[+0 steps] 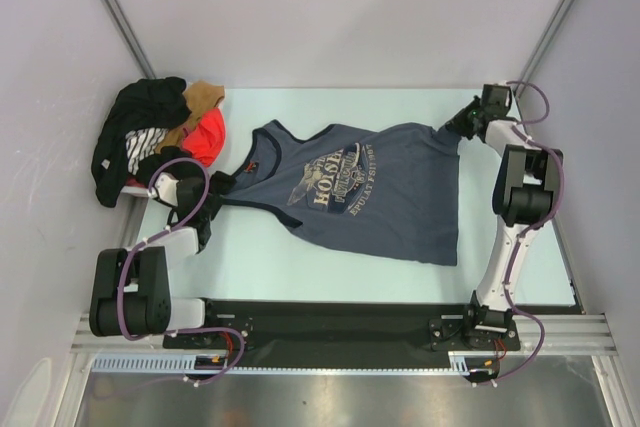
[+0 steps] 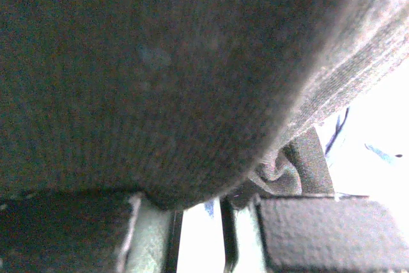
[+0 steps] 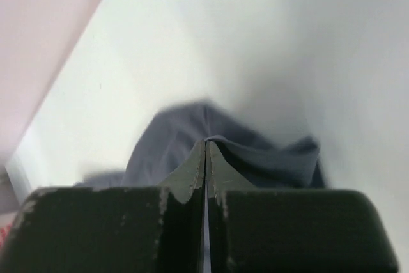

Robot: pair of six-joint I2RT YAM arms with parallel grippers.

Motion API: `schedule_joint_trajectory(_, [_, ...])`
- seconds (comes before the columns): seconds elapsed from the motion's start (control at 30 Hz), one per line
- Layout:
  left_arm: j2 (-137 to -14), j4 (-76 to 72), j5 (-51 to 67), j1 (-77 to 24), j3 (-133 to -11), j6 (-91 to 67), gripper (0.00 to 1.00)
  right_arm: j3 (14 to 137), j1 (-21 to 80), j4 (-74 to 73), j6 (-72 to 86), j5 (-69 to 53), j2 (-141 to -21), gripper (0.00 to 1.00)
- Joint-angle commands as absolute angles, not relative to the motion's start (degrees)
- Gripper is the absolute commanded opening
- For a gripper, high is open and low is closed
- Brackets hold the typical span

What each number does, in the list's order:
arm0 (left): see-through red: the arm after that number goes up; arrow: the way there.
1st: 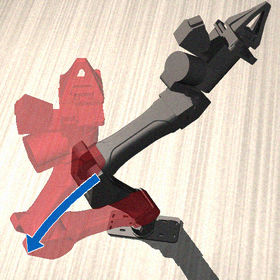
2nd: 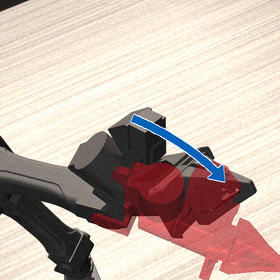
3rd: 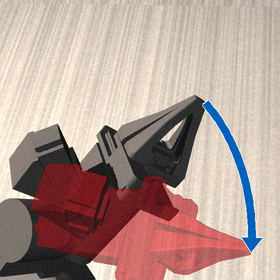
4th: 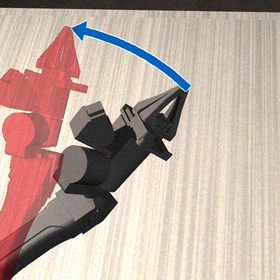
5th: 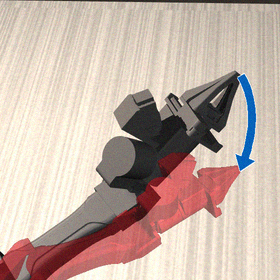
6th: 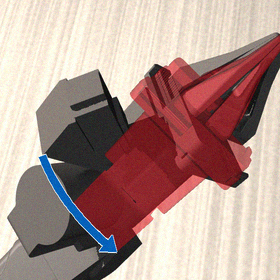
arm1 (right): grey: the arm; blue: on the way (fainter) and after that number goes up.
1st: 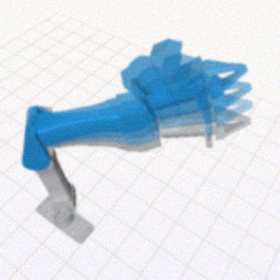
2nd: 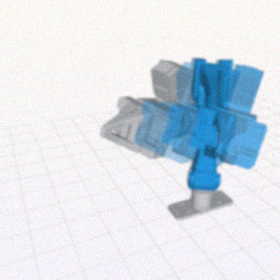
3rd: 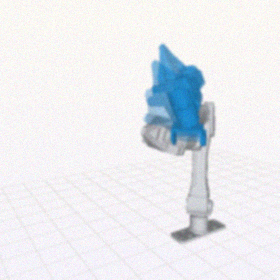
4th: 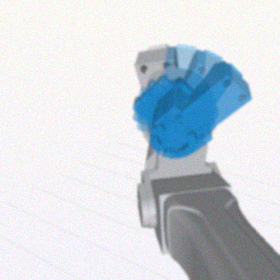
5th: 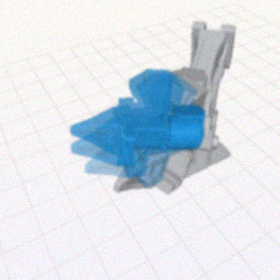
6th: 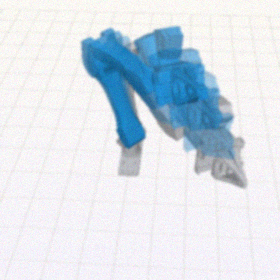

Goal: Fold and stack the tank tops
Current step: Flatten the tank top out

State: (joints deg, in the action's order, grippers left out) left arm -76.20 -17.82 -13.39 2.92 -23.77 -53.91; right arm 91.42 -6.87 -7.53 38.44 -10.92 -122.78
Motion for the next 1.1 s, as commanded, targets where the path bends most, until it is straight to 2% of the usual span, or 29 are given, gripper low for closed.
schedule_joint_trajectory(0.0, [-76.46, -19.16, -14.86, 3.60, -25.49, -52.73, 0.19, 96.84, -11.15, -4.22, 43.58, -13.35, -127.95, 0.00])
schedule_joint_trajectory(0.03, [-76.55, -19.16, -14.59, 3.52, -25.58, -52.56, 0.18, 99.64, -12.64, -4.13, 44.46, -14.14, -129.36, 0.00])
schedule_joint_trajectory(0.07, [-76.64, -19.16, -14.50, 3.60, -25.58, -52.65, 0.18, 101.15, -13.27, -2.74, 46.47, -16.06, -130.68, 0.05])
schedule_joint_trajectory(0.1, [-76.73, -19.16, -14.33, 3.52, -25.58, -52.65, 0.18, 102.03, -13.71, -1.16, 47.28, -17.48, -133.30, 0.32])
schedule_joint_trajectory(0.13, [-76.73, -19.16, -14.15, 3.52, -25.66, -52.47, 0.18, 104.39, -14.49, -0.53, 47.89, -18.36, -134.29, 0.37])
schedule_joint_trajectory(0.17, [-76.90, -19.42, -13.89, 3.60, -25.66, -52.21, 0.18, 105.89, -14.76, -0.61, 48.60, -18.37, -135.51, 0.37])
schedule_joint_trajectory(0.23, [-76.82, -18.81, -13.01, 3.60, -26.01, -51.60, 0.20, 108.27, -14.85, -0.62, 49.04, -18.89, -136.84, 0.73])
schedule_joint_trajectory(0.27, [-76.82, -18.72, -12.40, 3.60, -26.28, -50.72, 0.26, 109.41, -14.24, -1.92, 48.69, -19.68, -136.58, 0.93])
schedule_joint_trajectory(0.3, [-76.47, -18.37, -12.22, 3.60, -26.54, -49.93, 0.35, 108.99, -13.80, -2.80, 47.21, -19.17, -135.89, 0.95])
schedule_joint_trajectory(0.33, [-75.86, -16.19, -13.26, 3.60, -26.80, -49.40, 0.51, 107.77, -13.45, -3.33, 46.41, -18.38, -132.75, 0.96])
schedule_joint_trajectory(0.37, [-75.15, -15.30, -13.88, 3.52, -26.98, -49.13, 0.78, 102.45, -12.49, -2.21, 45.88, -16.89, -130.80, 0.96])
schedule_joint_trajectory(0.4, [-74.19, -14.68, -14.67, 3.60, -26.81, -48.87, 0.88, 99.26, -12.13, -0.81, 45.27, -16.61, -128.26, 0.93])
schedule_joint_trajectory(0.43, [-71.13, -13.55, -15.81, 3.52, -26.02, -48.35, 0.92, 96.53, -11.78, -0.53, 43.96, -16.44, -124.06, 0.91])
schedule_joint_trajectory(0.5, [-67.78, -12.66, -16.96, 3.52, -25.32, -47.73, 0.98, 88.29, -10.82, -1.05, 42.37, -14.42, -119.29, 0.87])
schedule_joint_trajectory(0.57, [-63.21, -11.52, -16.88, 3.34, -24.35, -46.76, 0.98, 81.51, -9.94, -2.63, 40.96, -13.02, -111.50, 0.87])
schedule_joint_trajectory(0.6, [-62.06, -11.08, -16.70, 3.17, -24.08, -46.67, 0.99, 73.47, -8.37, -2.03, 40.35, -12.57, -108.84, 0.88])
schedule_joint_trajectory(0.77, [-59.68, -2.21, -17.40, 1.14, -27.41, -45.18, 1.00, 55.92, -3.52, -3.68, 37.00, -3.27, -91.34, 0.99])
schedule_joint_trajectory(0.83, [-60.03, 2.78, -18.98, 0.62, -28.82, -44.30, 1.00, 50.05, -3.69, -5.27, 37.44, -3.25, -84.83, 1.00])
schedule_joint_trajectory(0.97, [-58.98, 6.15, -21.79, 0.79, -29.62, -44.38, 1.00, 43.09, -5.53, -11.05, 40.17, -3.69, -77.00, 0.82])
schedule_joint_trajectory(1.07, [-59.41, 6.24, -20.66, 2.45, -30.66, -44.56, 1.00, 41.57, -6.68, -15.53, 37.10, -5.10, -73.05, 0.83])
